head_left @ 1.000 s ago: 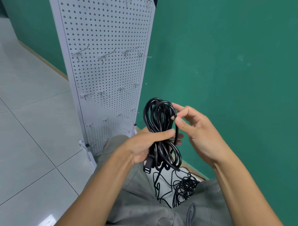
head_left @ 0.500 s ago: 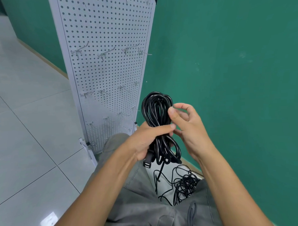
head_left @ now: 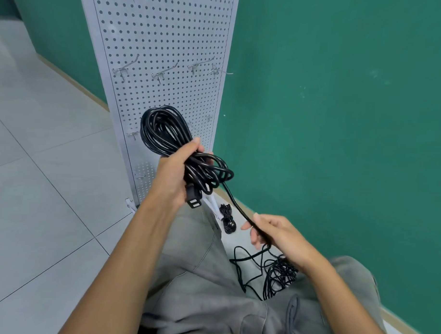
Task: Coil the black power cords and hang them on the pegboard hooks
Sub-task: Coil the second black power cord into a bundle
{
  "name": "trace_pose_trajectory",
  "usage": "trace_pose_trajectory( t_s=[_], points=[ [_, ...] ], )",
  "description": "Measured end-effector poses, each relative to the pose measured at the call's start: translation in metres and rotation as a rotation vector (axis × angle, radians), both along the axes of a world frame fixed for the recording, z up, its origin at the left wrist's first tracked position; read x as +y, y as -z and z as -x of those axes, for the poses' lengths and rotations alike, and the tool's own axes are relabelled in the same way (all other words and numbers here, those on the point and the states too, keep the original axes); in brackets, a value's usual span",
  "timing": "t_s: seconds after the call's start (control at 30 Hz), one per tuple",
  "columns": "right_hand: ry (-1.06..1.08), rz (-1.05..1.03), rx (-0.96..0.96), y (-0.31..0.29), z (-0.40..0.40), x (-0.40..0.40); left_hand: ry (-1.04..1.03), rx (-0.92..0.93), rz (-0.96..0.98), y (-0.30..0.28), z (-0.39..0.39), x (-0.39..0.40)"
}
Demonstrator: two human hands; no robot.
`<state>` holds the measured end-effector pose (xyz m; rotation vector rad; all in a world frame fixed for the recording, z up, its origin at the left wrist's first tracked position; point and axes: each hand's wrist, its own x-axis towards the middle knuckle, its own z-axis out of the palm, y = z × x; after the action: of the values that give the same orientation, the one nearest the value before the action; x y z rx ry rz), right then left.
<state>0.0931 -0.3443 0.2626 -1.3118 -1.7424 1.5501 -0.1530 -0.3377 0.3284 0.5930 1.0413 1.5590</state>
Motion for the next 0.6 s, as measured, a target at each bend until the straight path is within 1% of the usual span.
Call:
trace_pose_trajectory(
  t_s=[0.13, 0.27, 0.37, 0.47, 0.53, 0.6],
  points=[
    [-0.015, -0.213, -0.151, -0.026, -0.002, -0.002, -0.119, 0.043, -0.002, 0.011, 0.006, 0.006],
    [-0.17, -0.372, -0.358, -0.054, -0.001, -0.009, -0.15, 0.045, 0.057, 0.018, 0.002, 0.009],
    [-0.242, -0.447, -0.45, -0.075, 0.002, -0.012, -0.158, 0.07, 0.087, 0.022, -0.007, 0.008],
    [-0.254, -0.513, -0.444, -0.098, 0.012, -0.012, -0.093, 0.178, 0.07, 0.025, -0.019, 0.007],
    [-0.21, -0.566, -0.413, -0.11, 0.018, -0.009, 0.002, 0.231, 0.025, 0.026, -0.03, 0.005],
    [-0.118, -0.605, -0.354, -0.118, 0.023, -0.004, 0.106, 0.26, -0.025, 0.025, -0.042, 0.001]
  ],
)
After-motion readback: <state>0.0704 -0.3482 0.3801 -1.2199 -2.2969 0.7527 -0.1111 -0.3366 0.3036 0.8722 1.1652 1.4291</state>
